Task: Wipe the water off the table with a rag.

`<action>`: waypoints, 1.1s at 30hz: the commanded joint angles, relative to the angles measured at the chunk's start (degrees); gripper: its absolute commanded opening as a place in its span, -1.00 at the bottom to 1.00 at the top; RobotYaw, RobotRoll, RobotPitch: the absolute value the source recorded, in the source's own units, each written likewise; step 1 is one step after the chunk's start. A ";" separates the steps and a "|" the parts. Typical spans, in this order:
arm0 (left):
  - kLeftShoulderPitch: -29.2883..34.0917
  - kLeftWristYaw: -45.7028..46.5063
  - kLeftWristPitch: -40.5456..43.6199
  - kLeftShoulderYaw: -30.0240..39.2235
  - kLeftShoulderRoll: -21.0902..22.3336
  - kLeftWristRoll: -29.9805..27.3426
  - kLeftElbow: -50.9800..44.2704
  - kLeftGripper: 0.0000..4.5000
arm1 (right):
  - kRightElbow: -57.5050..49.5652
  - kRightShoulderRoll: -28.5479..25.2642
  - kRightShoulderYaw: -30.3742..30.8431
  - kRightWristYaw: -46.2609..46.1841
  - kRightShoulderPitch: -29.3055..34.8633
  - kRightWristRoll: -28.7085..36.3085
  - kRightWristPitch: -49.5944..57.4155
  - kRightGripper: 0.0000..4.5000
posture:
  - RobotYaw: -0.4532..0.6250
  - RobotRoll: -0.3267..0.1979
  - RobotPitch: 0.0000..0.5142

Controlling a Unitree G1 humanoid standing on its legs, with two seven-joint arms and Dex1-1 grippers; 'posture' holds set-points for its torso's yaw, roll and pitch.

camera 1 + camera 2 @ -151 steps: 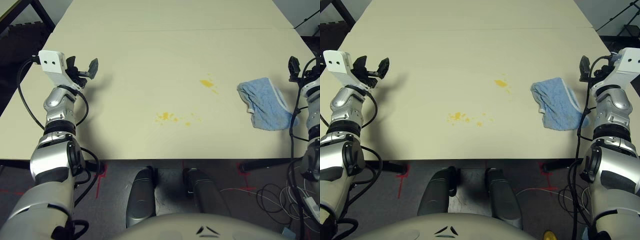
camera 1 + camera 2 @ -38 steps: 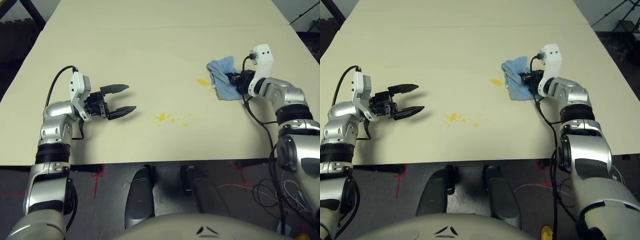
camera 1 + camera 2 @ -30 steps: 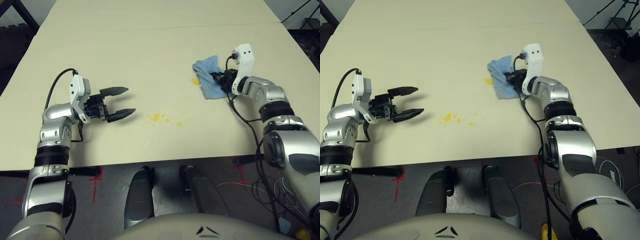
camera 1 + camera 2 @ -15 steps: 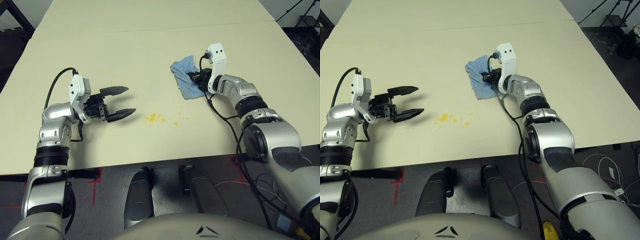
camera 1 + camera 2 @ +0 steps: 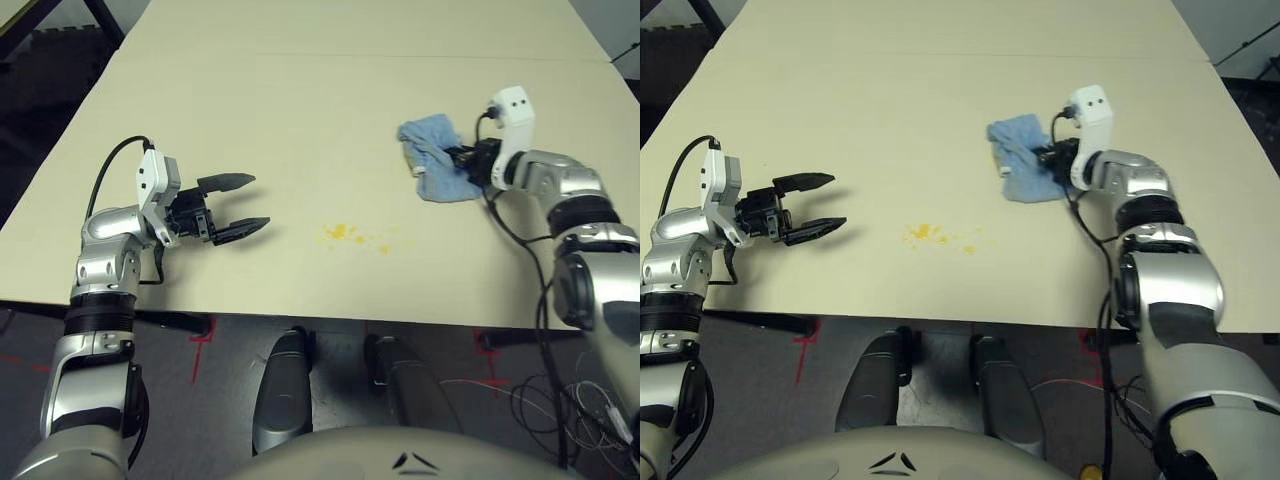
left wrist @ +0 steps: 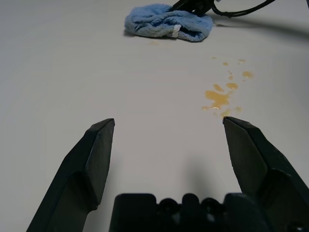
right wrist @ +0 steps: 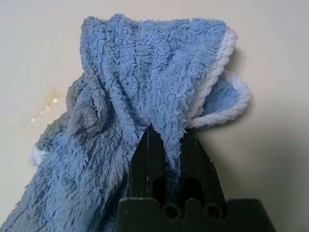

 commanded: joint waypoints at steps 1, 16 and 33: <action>0.08 -0.85 -0.79 -0.59 0.64 0.56 1.33 1.00 | -4.83 -2.83 0.90 2.67 2.44 -0.04 4.26 -0.98 | 0.15 0.25 -0.10; 1.06 -2.13 -1.54 -1.08 1.31 0.48 1.68 1.00 | -48.61 -4.64 -2.87 10.04 14.36 21.55 40.82 -0.98 | 0.14 0.25 -0.06; 1.77 -2.39 -1.16 -1.13 1.85 0.39 0.91 1.00 | -60.34 3.61 2.95 -2.14 28.87 25.14 44.17 -0.98 | 0.17 0.25 -0.07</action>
